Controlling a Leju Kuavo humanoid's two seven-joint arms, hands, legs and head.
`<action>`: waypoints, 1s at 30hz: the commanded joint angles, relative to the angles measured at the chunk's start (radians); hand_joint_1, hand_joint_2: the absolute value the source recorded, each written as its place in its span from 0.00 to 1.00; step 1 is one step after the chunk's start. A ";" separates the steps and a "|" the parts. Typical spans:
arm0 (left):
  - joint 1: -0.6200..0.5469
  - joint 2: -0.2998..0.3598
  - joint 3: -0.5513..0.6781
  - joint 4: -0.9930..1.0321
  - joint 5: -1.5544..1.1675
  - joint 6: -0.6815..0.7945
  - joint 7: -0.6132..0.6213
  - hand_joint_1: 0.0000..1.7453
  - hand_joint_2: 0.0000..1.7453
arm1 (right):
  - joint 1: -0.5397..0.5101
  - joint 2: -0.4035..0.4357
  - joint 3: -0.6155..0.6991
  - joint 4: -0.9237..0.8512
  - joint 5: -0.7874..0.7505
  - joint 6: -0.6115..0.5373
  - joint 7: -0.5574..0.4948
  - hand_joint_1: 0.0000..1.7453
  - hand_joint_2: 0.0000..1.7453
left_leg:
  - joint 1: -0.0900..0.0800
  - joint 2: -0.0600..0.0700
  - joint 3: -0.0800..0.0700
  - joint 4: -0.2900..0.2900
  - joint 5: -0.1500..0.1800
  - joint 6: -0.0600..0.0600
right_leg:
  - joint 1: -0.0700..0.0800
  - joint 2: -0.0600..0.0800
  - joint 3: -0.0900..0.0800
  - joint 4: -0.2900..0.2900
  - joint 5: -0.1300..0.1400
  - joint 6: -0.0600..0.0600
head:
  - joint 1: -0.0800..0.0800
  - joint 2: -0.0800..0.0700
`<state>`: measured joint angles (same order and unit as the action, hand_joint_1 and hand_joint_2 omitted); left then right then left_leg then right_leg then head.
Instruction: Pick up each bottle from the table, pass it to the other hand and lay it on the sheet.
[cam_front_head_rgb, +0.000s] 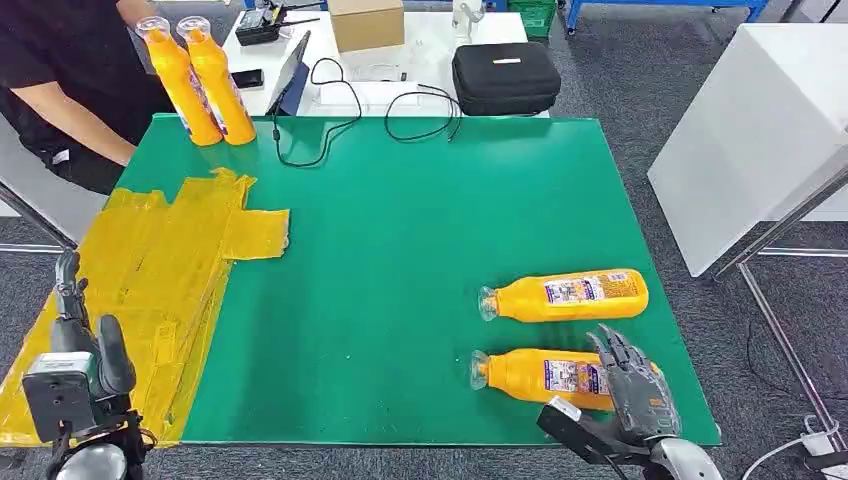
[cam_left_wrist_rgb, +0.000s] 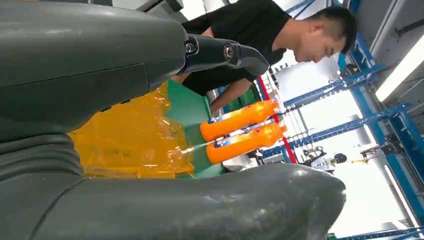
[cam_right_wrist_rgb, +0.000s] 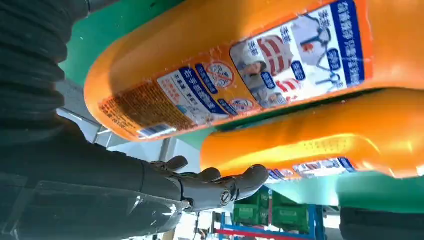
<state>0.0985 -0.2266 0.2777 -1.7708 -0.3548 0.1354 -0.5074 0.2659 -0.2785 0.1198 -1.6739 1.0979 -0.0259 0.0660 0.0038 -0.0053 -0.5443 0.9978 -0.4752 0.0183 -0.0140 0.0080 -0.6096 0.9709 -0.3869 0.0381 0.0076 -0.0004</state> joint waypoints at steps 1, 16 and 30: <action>-0.031 0.023 0.015 0.068 0.014 -0.013 0.003 0.00 0.00 | -0.024 -0.013 0.001 0.126 0.017 0.060 0.036 0.00 1.00 | 0.001 0.001 0.006 -0.002 -0.001 -0.001 | 0.001 -0.001 0.006 -0.002 -0.001 -0.002 | 0.000 0.000; -0.048 0.037 0.009 0.089 0.039 -0.015 0.003 0.00 0.00 | -0.012 -0.081 0.023 0.206 0.002 0.132 0.078 1.00 1.00 | 0.001 -0.003 0.009 -0.002 -0.001 -0.001 | 0.002 -0.004 0.008 -0.003 -0.001 -0.002 | 0.000 0.000; 0.010 0.047 0.029 0.103 0.303 -0.274 0.069 0.00 0.00 | -0.060 0.050 0.033 0.055 -0.201 -0.021 -0.183 1.00 1.00 | 0.001 0.003 0.012 -0.002 -0.001 0.000 | 0.001 0.002 0.011 -0.002 0.000 -0.002 | 0.000 0.000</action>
<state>0.0791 -0.2068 0.2880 -1.7411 -0.2910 0.0915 -0.4959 0.2293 -0.3601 0.1228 -1.5541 1.0597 0.0537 0.0960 0.0038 -0.0045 -0.5352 0.9977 -0.4762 0.0193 -0.0140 0.0082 -0.6004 0.9702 -0.3871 0.0381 0.0080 -0.0004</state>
